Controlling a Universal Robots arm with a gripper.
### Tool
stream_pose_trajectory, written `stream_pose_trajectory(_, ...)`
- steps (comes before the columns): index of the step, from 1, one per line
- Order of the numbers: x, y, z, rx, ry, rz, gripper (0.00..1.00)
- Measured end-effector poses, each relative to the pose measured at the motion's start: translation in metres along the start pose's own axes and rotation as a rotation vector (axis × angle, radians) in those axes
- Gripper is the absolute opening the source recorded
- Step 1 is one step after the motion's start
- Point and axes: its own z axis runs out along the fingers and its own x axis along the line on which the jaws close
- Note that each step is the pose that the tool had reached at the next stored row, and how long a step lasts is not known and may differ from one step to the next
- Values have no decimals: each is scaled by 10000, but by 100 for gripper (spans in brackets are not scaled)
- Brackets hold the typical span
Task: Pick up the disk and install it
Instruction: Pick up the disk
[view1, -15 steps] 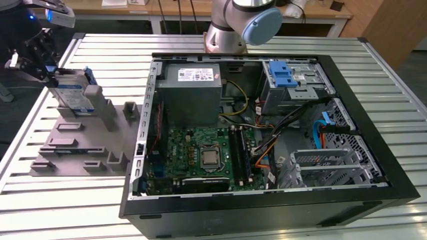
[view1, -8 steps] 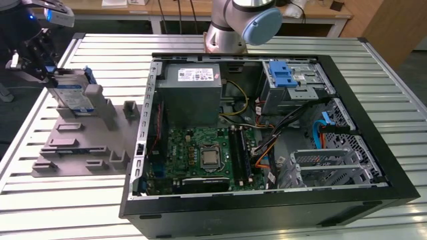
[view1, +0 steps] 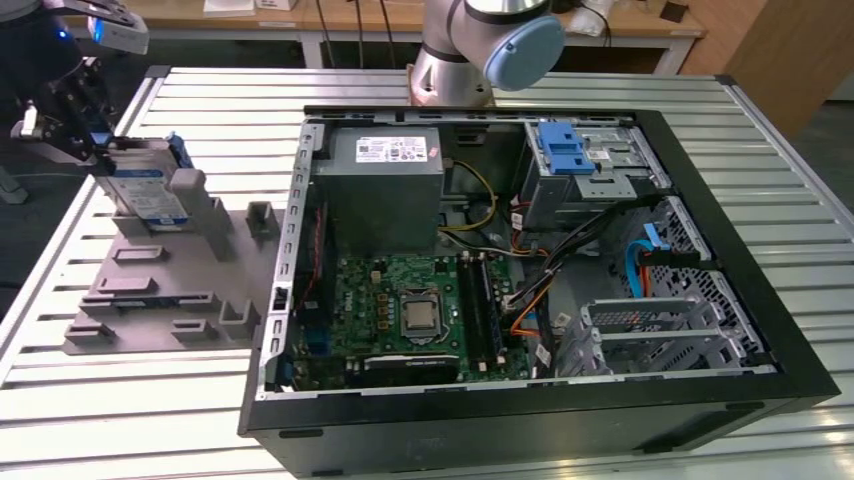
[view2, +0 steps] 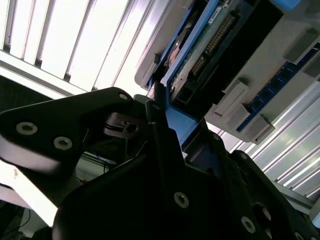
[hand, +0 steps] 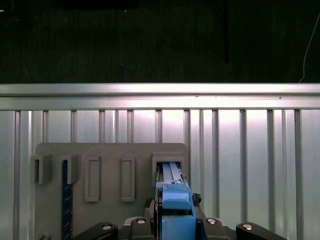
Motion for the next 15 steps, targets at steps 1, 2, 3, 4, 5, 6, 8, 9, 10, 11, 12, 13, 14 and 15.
stream_pose_trajectory(1, 0, 0, 0, 0, 0, 2, 37)
stream_pose_trajectory(2, 0, 0, 0, 1, 0, 2, 37)
stream_pose_trajectory(3, 0, 0, 0, 0, 0, 3, 37)
stream_pose_trajectory(4, 0, 0, 1, 1, -1, 3, 38)
stream_pose_trajectory(5, 0, 0, 1, 1, -1, 3, 38)
stream_pose_trajectory(6, 0, 0, 0, 1, 0, 3, 44)
stream_pose_trajectory(8, 0, 0, 0, 1, 0, 4, 44)
stream_pose_trajectory(9, 0, 0, 0, 0, 0, 4, 44)
stream_pose_trajectory(10, 0, 0, 1, 1, -1, 4, 44)
stream_pose_trajectory(11, 0, 0, 0, 1, -1, 4, 44)
stream_pose_trajectory(12, 0, 0, 0, 1, 0, 5, 43)
stream_pose_trajectory(13, 0, 0, 0, 1, 0, 4, 43)
stream_pose_trajectory(14, 0, 0, 0, 0, 0, 5, 36)
stream_pose_trajectory(15, 0, 0, 0, 1, 0, 5, 36)
